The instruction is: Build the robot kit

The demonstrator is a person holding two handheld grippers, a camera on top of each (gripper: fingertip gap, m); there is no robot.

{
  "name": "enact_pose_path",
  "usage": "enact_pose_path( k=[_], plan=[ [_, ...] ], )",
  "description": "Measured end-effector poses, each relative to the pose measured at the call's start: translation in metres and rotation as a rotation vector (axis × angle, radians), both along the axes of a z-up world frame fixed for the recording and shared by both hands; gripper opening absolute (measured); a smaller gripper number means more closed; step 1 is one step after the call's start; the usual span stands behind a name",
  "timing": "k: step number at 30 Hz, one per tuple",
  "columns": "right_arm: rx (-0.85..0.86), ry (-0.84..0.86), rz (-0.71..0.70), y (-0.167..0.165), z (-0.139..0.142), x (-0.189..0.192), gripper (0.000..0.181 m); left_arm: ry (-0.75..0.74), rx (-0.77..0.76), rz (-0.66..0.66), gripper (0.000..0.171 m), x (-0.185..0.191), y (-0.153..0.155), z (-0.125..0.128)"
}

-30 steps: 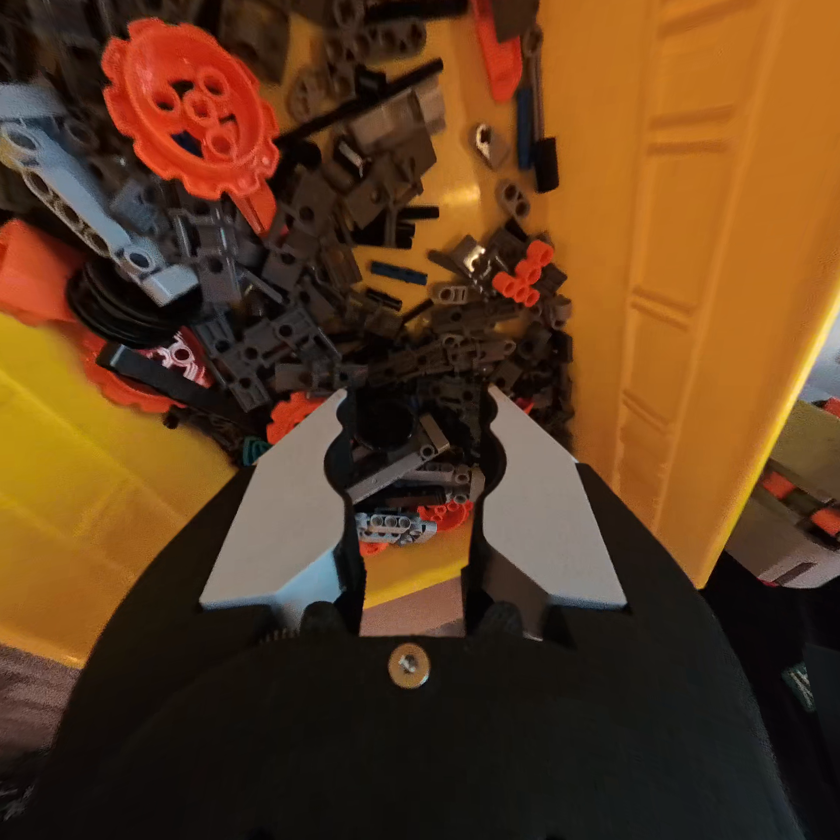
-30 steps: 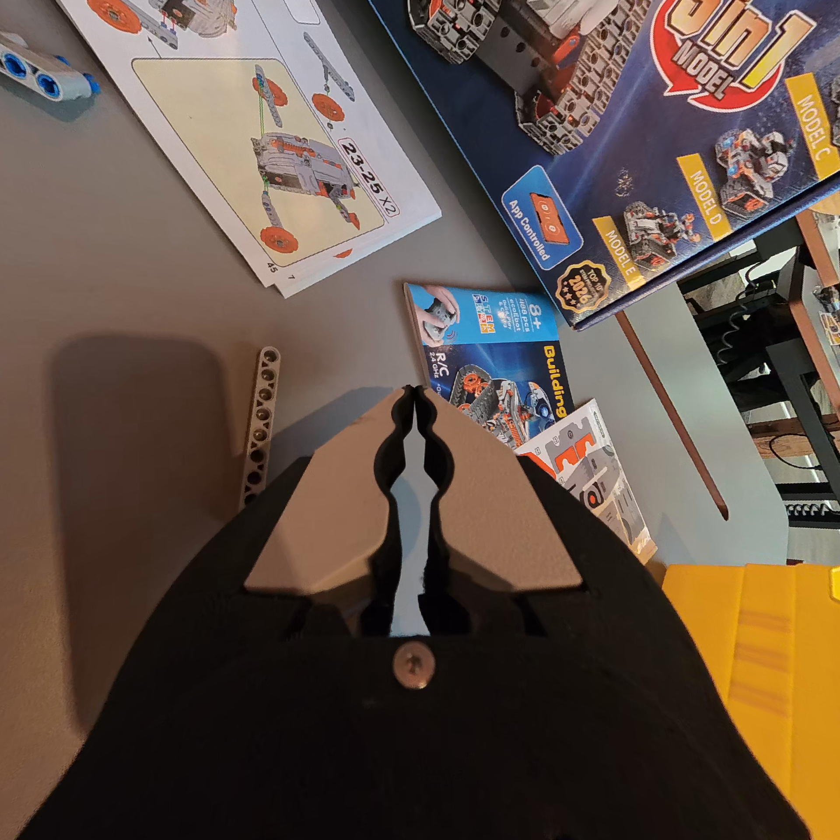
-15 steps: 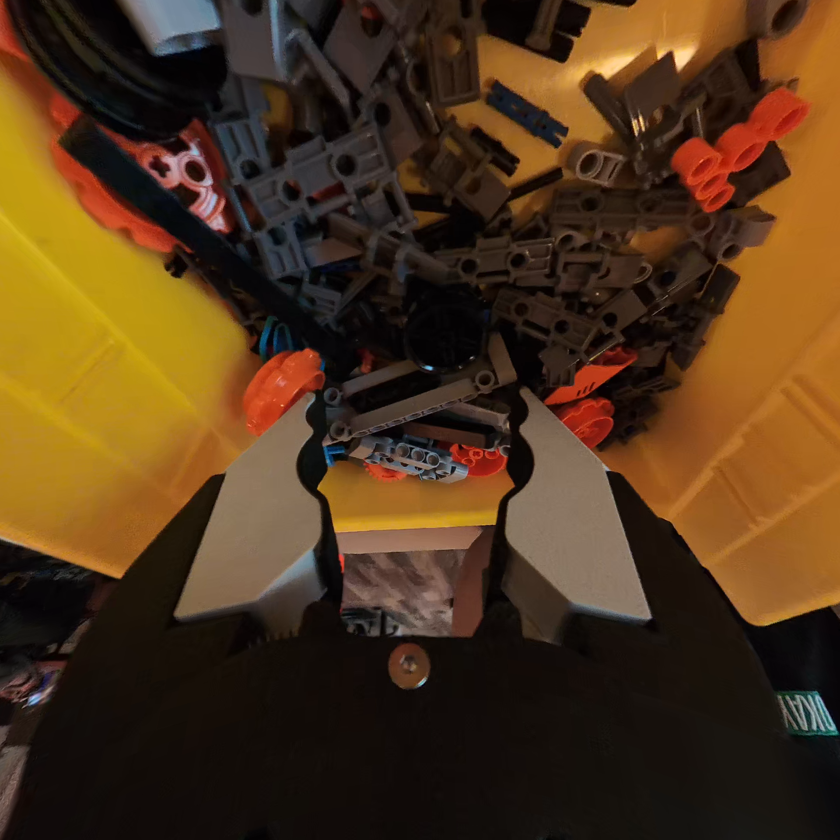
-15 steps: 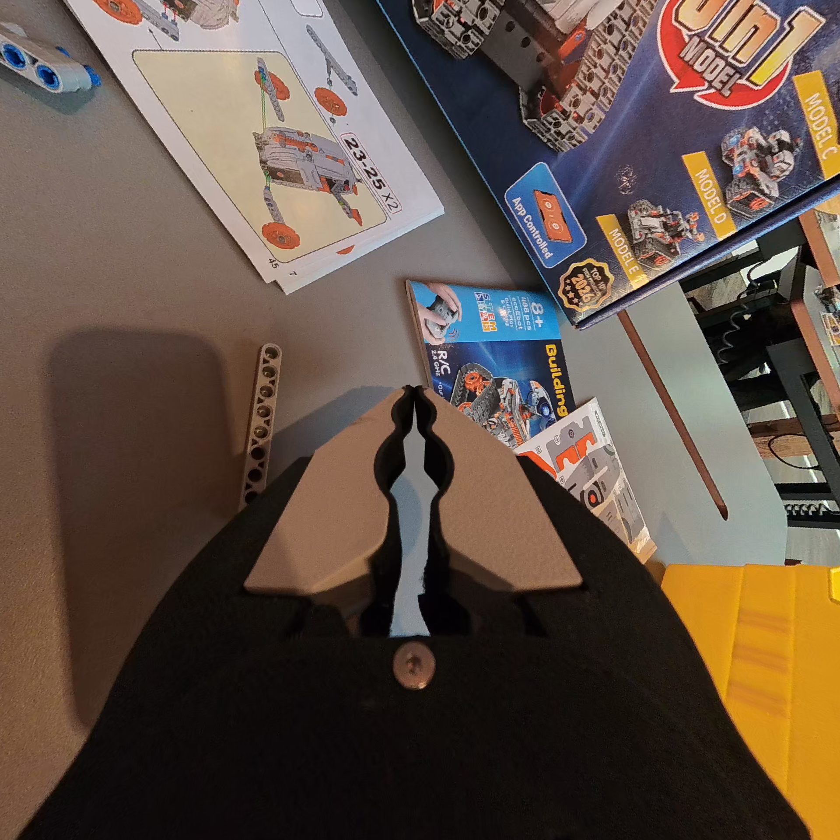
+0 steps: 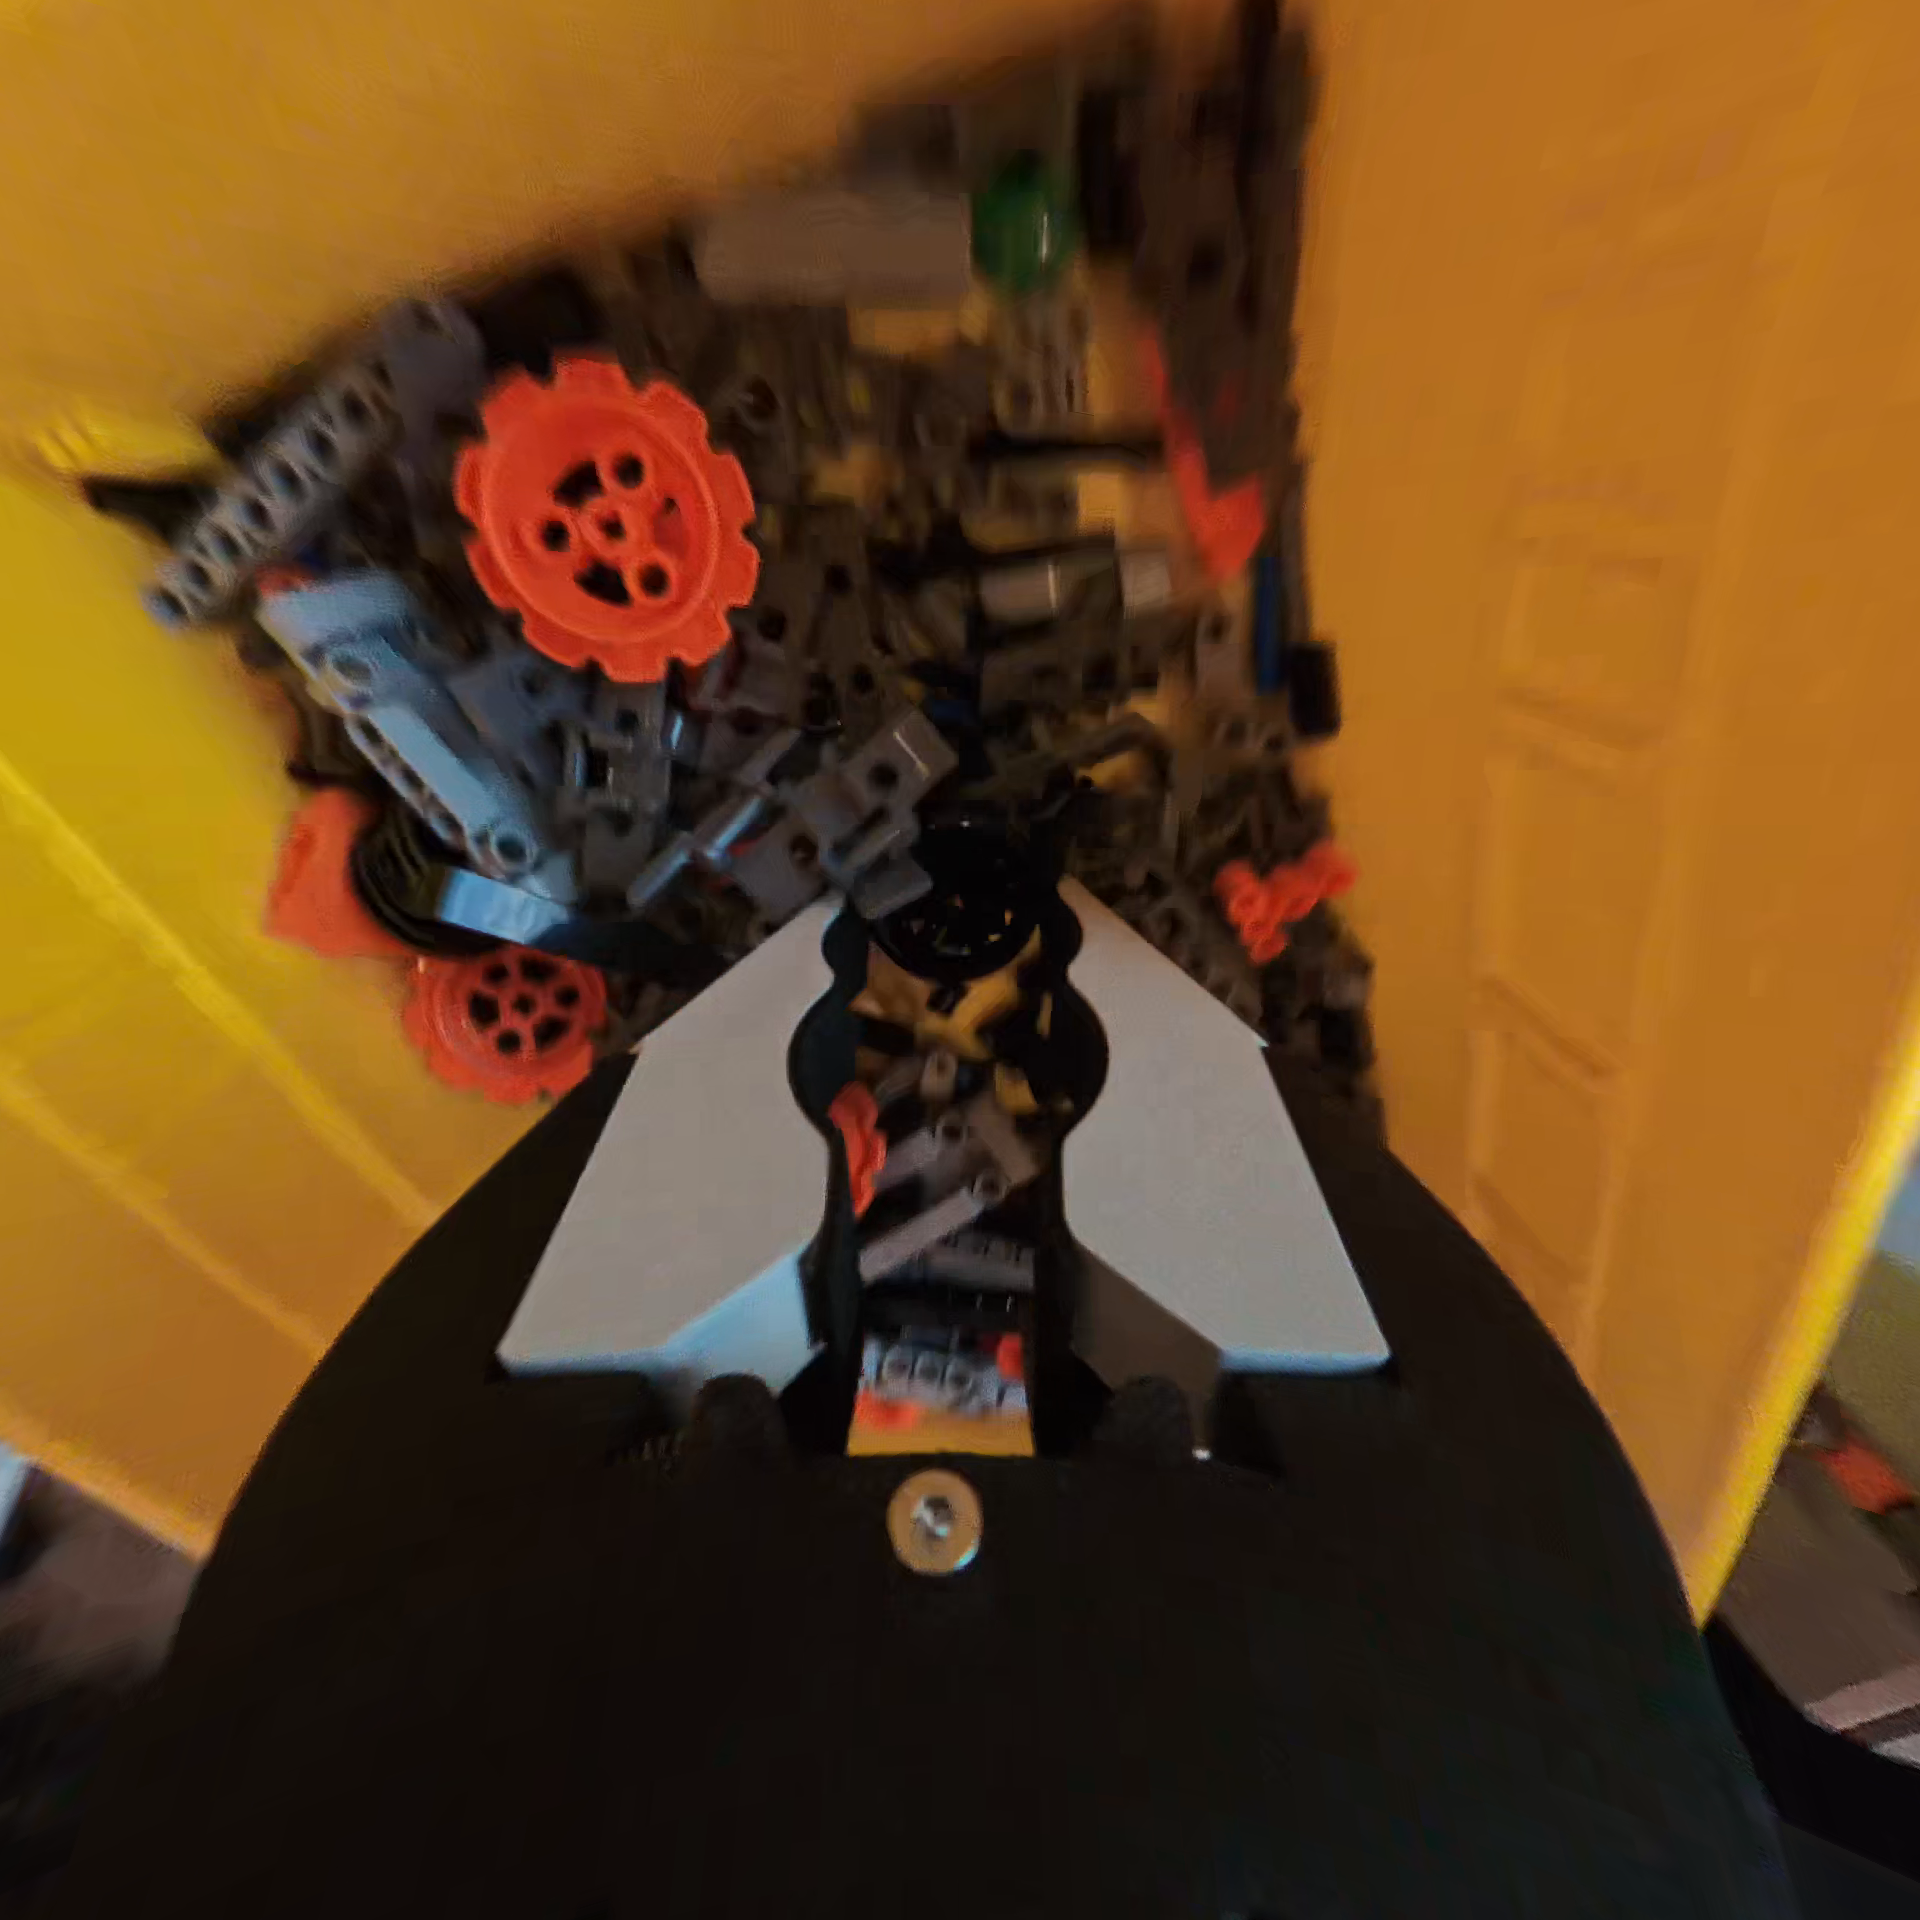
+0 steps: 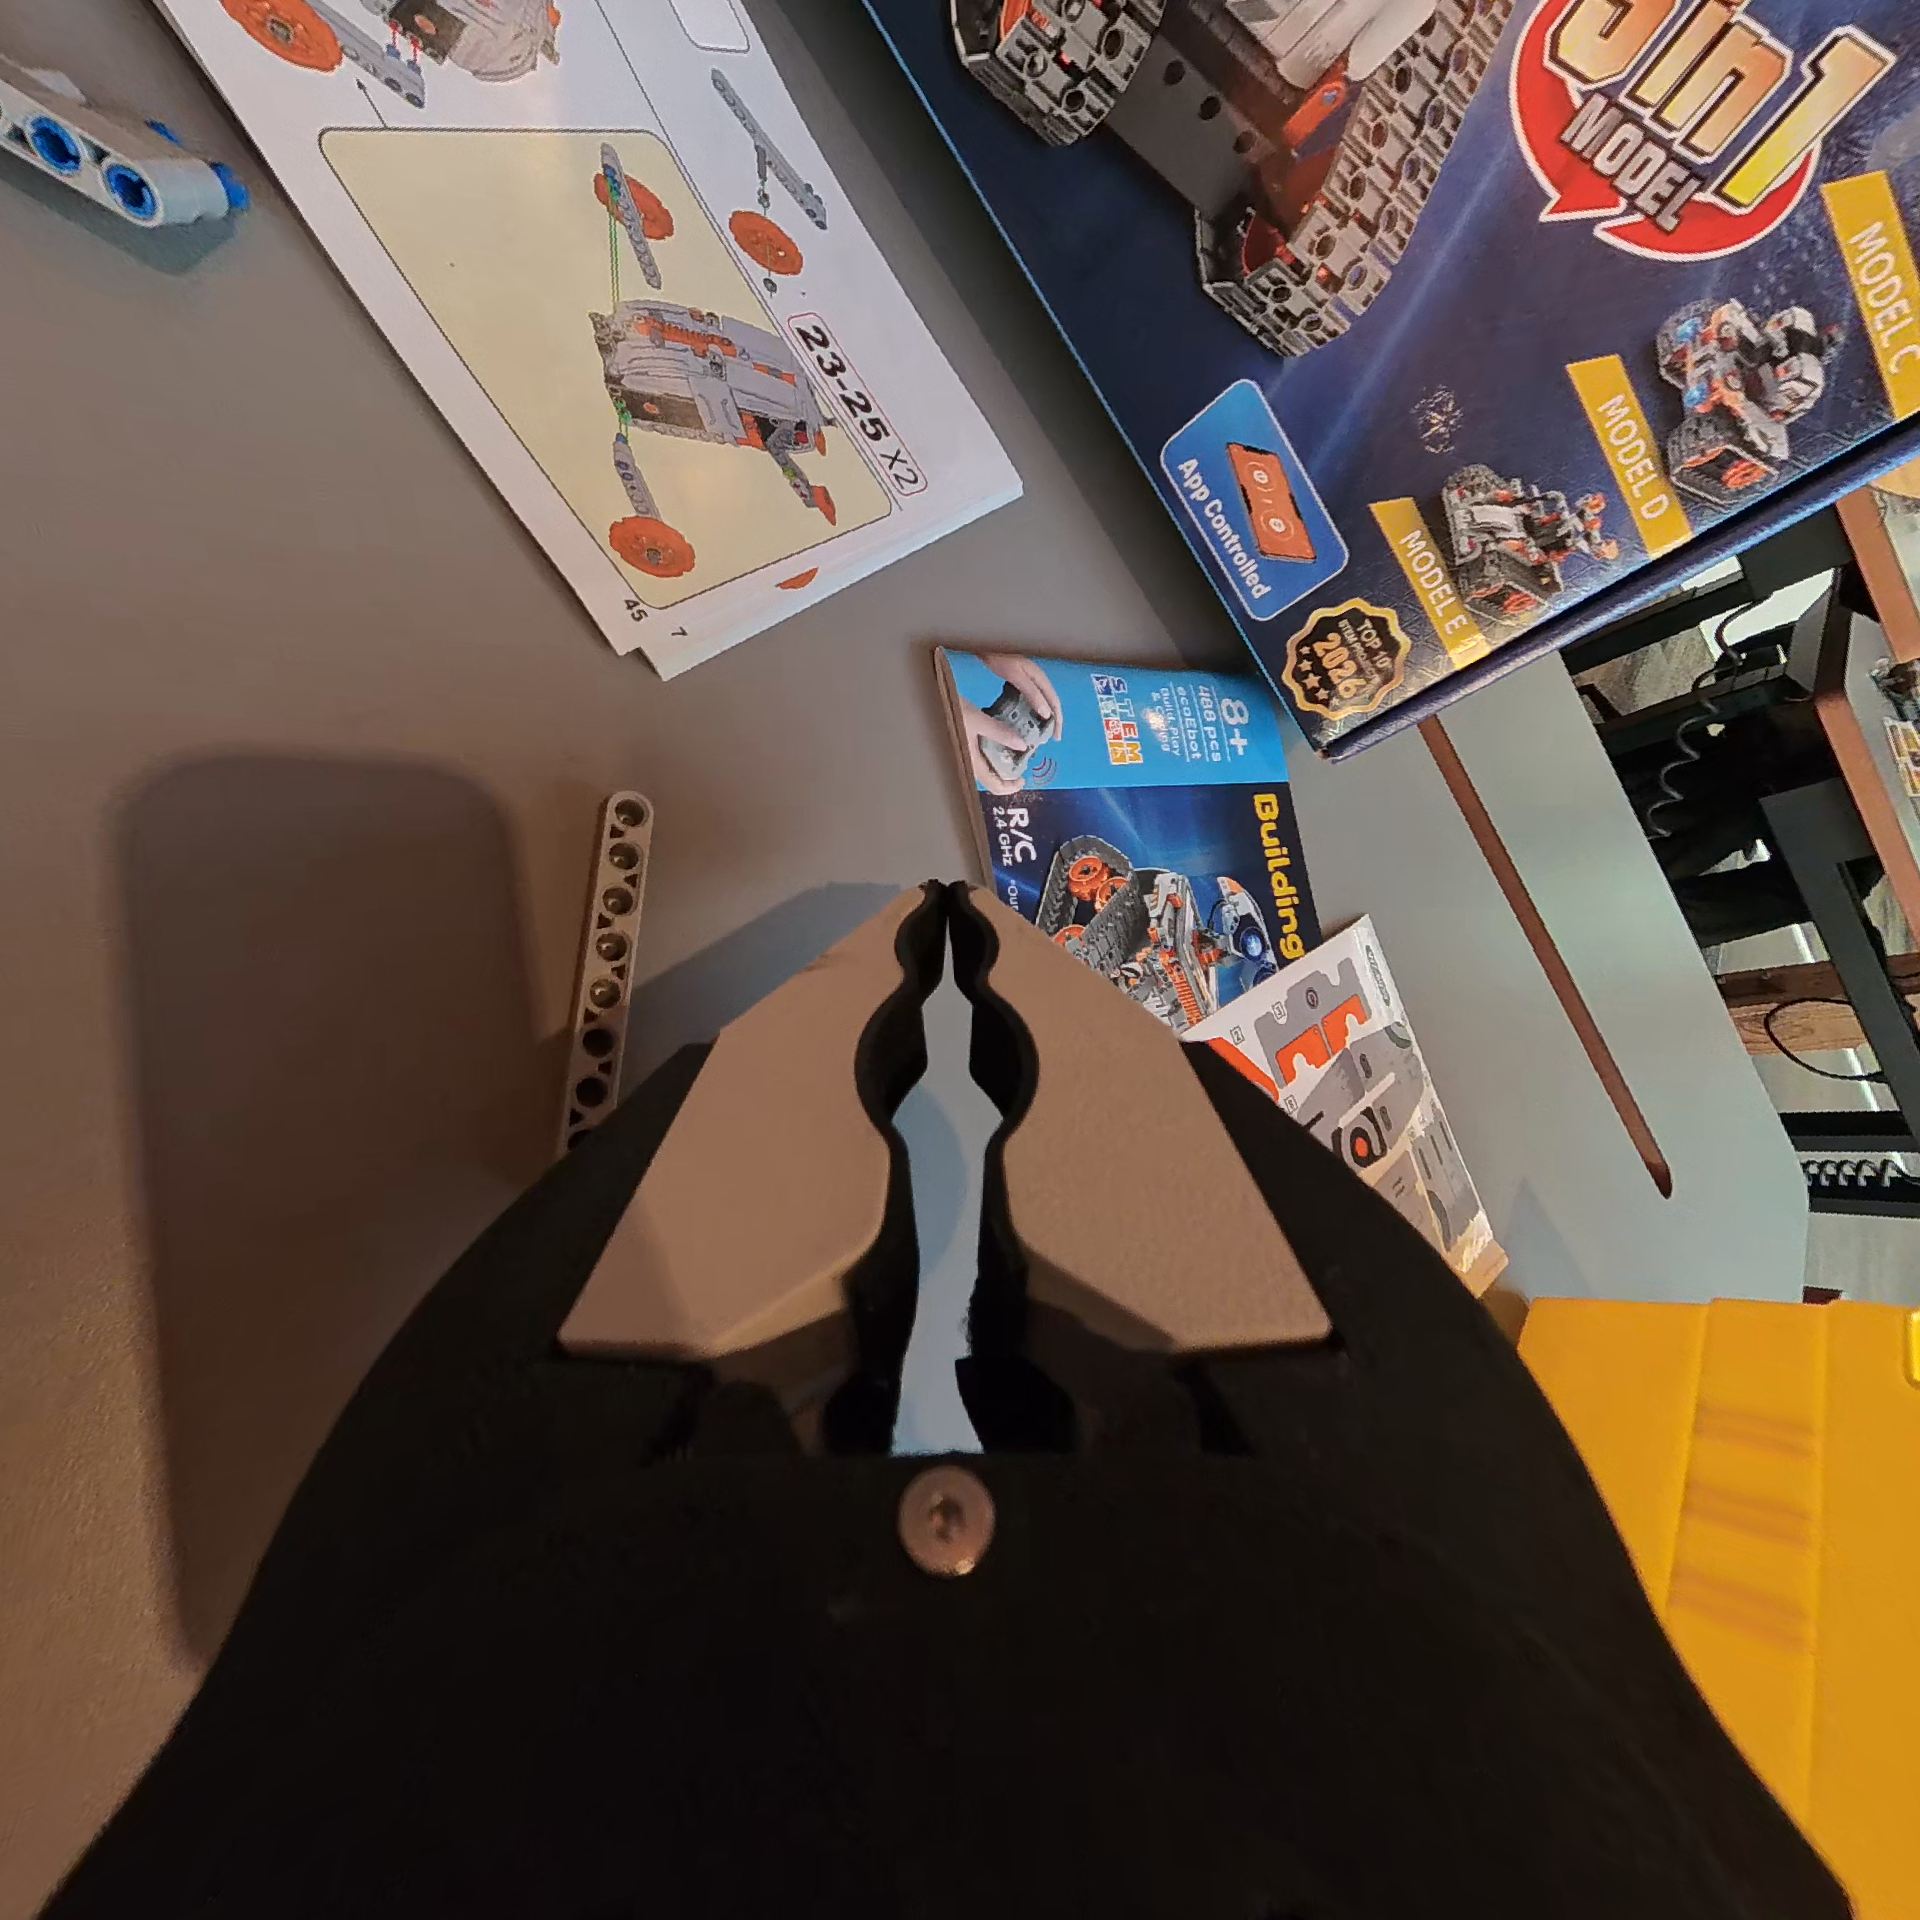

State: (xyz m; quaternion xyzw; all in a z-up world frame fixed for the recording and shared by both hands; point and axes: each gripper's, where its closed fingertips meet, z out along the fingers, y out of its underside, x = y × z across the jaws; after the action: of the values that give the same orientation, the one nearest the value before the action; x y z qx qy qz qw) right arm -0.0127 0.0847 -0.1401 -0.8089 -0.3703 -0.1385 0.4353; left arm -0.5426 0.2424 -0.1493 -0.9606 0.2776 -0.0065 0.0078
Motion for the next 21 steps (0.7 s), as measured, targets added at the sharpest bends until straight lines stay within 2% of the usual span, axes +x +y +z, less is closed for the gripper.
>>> enact_pose_path(
  k=[2,5,6,8,13,17,21],
  plan=[
    [-0.004,-0.004,0.0,0.0,-0.001,0.0,0.0,-0.096,0.032,0.064,0.033,0.008,0.012,0.005],
    [0.0,-0.005,-0.003,0.001,-0.001,0.0,0.0,-0.047,-0.071,0.074,0.05,-0.007,-0.01,0.002],
    [0.009,-0.011,-0.019,0.002,0.0,0.003,0.0,-0.031,-0.09,0.07,0.051,-0.012,-0.016,0.003],
    [0.026,-0.034,-0.088,0.006,0.004,0.013,0.003,-0.032,-0.123,0.08,0.063,-0.014,-0.028,0.008],
    [0.06,-0.091,-0.345,0.012,0.018,0.047,0.019,-0.02,-0.169,0.042,0.079,-0.013,-0.06,0.022],
    [0.049,-0.097,-0.446,0.007,0.021,0.06,0.02,0.066,-0.215,0.02,0.093,-0.022,-0.087,0.025],
    [0.032,-0.212,-0.518,-0.001,0.022,0.079,0.022,0.135,-0.209,0.054,0.097,-0.029,-0.088,0.023]
  ],
)
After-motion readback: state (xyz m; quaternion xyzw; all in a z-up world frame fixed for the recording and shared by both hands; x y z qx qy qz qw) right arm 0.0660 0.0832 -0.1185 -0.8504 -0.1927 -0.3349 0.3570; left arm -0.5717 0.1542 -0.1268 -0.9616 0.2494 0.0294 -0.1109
